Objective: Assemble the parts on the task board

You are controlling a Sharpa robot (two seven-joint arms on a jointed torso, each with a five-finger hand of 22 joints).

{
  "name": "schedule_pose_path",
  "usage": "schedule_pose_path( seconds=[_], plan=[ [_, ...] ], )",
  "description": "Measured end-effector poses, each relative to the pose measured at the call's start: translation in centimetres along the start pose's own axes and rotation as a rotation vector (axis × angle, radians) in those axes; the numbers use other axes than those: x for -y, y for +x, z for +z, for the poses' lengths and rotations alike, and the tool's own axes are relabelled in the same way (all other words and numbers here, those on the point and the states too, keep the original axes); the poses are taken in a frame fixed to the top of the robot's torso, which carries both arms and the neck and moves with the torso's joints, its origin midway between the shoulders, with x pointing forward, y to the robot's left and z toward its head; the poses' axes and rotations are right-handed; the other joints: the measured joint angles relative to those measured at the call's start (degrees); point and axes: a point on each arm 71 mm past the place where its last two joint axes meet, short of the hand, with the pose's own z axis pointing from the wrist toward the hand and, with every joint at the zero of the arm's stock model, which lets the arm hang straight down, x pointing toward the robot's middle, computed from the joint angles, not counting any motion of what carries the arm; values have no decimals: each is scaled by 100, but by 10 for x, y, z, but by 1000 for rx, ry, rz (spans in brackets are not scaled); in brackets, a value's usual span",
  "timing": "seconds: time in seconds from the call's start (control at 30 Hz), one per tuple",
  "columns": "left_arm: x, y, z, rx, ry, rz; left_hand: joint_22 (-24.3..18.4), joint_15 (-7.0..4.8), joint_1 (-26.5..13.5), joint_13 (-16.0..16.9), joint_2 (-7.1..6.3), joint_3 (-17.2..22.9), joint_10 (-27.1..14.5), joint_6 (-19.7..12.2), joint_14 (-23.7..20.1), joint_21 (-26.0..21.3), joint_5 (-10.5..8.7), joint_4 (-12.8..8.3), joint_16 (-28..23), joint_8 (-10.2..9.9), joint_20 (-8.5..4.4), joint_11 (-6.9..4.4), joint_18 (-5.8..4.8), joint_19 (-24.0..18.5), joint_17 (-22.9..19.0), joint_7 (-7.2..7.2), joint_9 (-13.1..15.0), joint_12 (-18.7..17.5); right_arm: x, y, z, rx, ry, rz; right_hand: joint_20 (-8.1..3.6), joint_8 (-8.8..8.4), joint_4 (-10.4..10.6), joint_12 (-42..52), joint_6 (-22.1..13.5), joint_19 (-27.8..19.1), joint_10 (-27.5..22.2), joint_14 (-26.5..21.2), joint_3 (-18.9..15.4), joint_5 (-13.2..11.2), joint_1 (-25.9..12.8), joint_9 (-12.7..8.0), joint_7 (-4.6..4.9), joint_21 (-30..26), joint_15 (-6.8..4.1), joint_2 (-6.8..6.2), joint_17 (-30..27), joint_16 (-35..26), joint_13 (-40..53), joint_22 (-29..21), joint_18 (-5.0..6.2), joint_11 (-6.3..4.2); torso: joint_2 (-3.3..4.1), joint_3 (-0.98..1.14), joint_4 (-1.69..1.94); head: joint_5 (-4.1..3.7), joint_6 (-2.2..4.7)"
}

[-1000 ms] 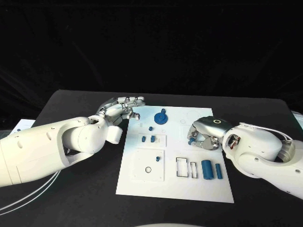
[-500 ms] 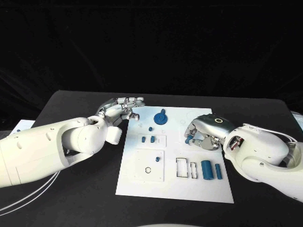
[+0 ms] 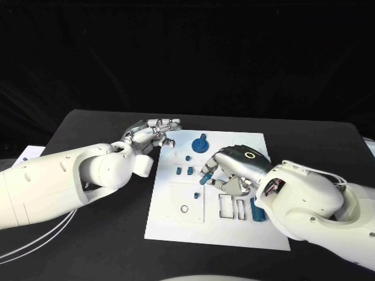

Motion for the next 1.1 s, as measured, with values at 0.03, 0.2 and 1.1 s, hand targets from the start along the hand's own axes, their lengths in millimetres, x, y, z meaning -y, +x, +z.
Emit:
schedule_pose_path(
  seconds=[0.03,0.2,1.1],
  plan=[
    [0,0,0,-1,0,0,0,0,0,0,0,0,0,0,0,0,0,0,0,4,0,0,0,0,0,0,0,0,-4,3,1,-3,-9,9,0,0,-1,-1,0,0,0,0,1,0,-6,0,0,0,0,5,-5,0,-1,0,0,0,0,0,1,4,-4],
    [0,1,1,-4,0,-1,0,0,0,0,0,0,0,0,0,0,0,0,0,28,0,0,0,0,0,0,0,0,-18,22,9,-28,-47,48,0,-9,-24,-16,-19,0,0,0,24,0,-8,7,18,0,0,5,-14,0,-3,0,0,0,4,-1,10,48,-25],
    [-1,2,2,-8,-1,-3,1,0,0,0,0,0,0,0,0,0,0,0,0,28,0,0,0,0,1,0,0,0,-20,54,25,-161,-44,69,0,-76,-48,-82,-19,-1,18,0,80,31,-113,24,47,0,1,-58,-36,0,1,-2,0,14,6,4,7,70,-85]
  ],
)
